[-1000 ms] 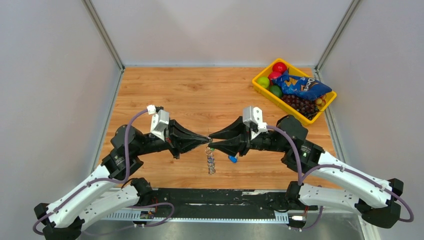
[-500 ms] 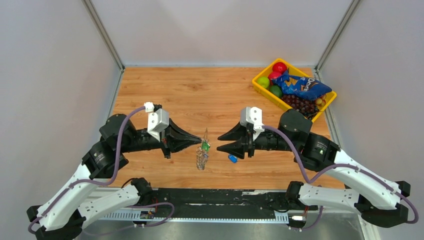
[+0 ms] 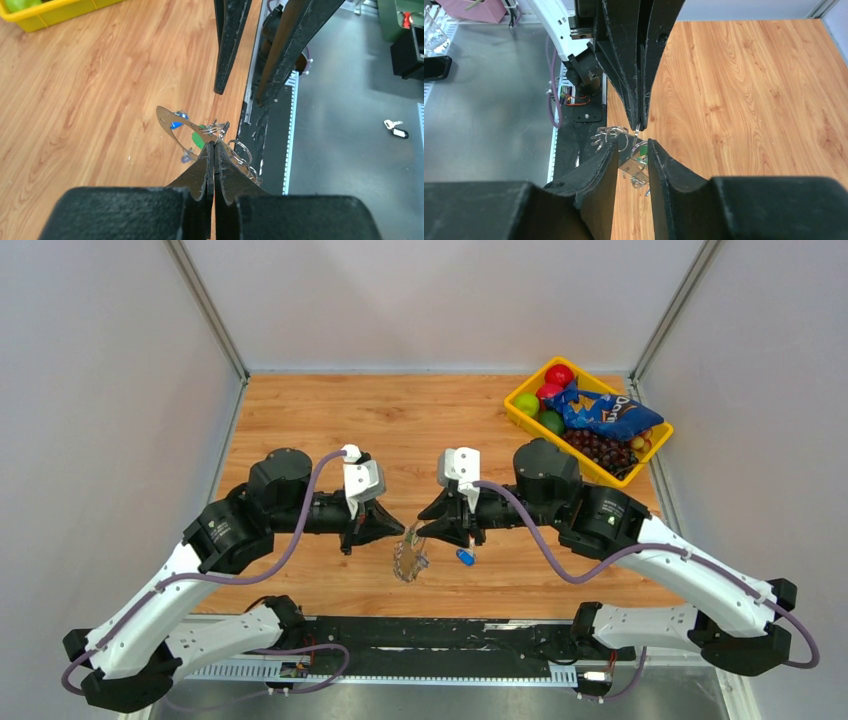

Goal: Put the keys on the keyring

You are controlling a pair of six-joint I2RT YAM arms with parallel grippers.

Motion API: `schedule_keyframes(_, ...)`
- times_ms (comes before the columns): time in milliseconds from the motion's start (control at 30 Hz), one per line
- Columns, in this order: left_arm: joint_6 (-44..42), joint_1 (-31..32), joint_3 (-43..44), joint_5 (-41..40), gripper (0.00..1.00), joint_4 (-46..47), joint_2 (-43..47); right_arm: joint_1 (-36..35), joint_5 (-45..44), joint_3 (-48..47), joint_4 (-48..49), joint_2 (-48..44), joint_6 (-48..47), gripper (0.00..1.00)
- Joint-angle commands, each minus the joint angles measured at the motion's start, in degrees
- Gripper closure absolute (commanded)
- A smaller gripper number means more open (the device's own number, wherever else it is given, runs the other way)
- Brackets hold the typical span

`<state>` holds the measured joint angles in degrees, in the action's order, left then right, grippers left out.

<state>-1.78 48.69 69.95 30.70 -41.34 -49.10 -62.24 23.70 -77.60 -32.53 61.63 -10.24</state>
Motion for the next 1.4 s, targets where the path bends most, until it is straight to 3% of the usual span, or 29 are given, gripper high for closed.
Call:
schedule_keyframes(0,-2.21,0.18,3.77,-0.92,1.00,-1.09,0.35,-0.39,0.72,-2.94,-1.29,1.66,-2.13,0.68)
schedule_keyframes(1233,-2.07,0.17,4.05,-0.95,1.00,-1.11,0.60,-0.36,4.08,-1.38,3.73,6.52,1.14,0.77)
schedule_keyframes(1367,-2.01,0.11,4.22,-0.92,1.00,-1.11,0.55,-0.30,4.20,-1.48,3.74,6.75,1.19,0.88)
